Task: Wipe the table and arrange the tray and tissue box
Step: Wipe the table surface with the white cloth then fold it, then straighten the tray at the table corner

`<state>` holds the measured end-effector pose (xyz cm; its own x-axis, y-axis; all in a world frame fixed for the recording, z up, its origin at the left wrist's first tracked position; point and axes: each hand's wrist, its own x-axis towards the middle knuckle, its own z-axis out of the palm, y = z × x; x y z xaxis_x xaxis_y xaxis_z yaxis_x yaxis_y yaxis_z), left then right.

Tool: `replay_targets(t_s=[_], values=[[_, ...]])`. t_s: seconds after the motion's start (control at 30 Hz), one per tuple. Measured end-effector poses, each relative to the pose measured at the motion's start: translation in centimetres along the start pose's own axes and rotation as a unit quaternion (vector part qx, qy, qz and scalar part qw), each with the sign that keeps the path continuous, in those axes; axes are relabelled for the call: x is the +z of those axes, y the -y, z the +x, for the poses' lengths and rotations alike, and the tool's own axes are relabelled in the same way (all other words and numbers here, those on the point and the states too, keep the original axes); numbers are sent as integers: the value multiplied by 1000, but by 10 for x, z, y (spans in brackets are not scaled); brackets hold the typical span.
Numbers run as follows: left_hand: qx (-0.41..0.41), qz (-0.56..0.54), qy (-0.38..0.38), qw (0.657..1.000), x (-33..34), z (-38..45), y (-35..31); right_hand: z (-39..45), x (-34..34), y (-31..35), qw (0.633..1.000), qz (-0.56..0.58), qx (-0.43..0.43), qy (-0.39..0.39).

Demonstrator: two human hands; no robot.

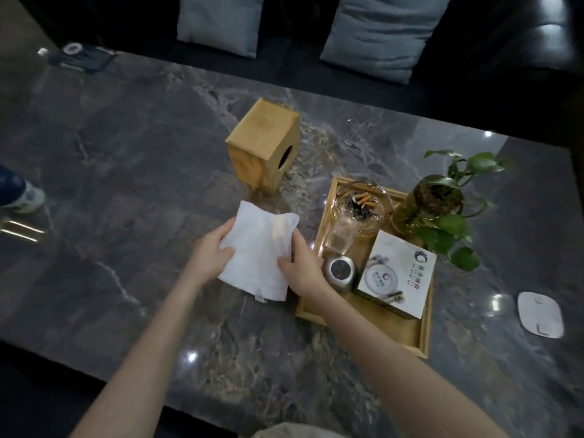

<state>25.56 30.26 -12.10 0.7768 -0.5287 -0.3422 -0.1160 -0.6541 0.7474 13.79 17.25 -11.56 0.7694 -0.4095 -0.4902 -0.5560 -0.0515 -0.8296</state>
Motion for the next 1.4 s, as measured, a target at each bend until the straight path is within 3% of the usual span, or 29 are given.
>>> replay_targets(t_s=[0.17,0.27,0.4,0.57,0.67,0.77,0.83,0.97,1.07,1.17,1.23,1.4], values=[[-29,120,-49,991,10,-4,14,-2,3,2,994,-102,35,-17],[-60,216,-97,970,20,-16,10,-12,5,5,975,-217,4,-50],[17,300,-156,941,39,-38,13,-21,10,-5,904,-404,-129,-55],[26,330,-122,936,60,-63,16,-28,11,-20,827,-536,-165,25],[5,316,-114,942,69,-70,13,-32,3,-27,840,-508,-186,46],[-14,285,-111,952,75,-74,-3,-44,-18,-21,910,-387,-139,63],[21,239,-102,965,83,-77,-18,-60,-38,-13,945,-302,-115,41],[59,132,-70,987,107,-87,-42,-101,-83,-15,975,-147,-152,-70],[54,116,-94,987,126,-90,-44,-120,-105,-45,960,-10,-130,-248],[33,127,-107,986,137,-88,-43,-126,-112,-86,918,17,-26,-395],[27,142,-109,984,141,-86,-42,-127,-115,-111,910,-4,39,-412],[24,170,-103,980,144,-82,-41,-122,-112,-140,940,-99,129,-301]])
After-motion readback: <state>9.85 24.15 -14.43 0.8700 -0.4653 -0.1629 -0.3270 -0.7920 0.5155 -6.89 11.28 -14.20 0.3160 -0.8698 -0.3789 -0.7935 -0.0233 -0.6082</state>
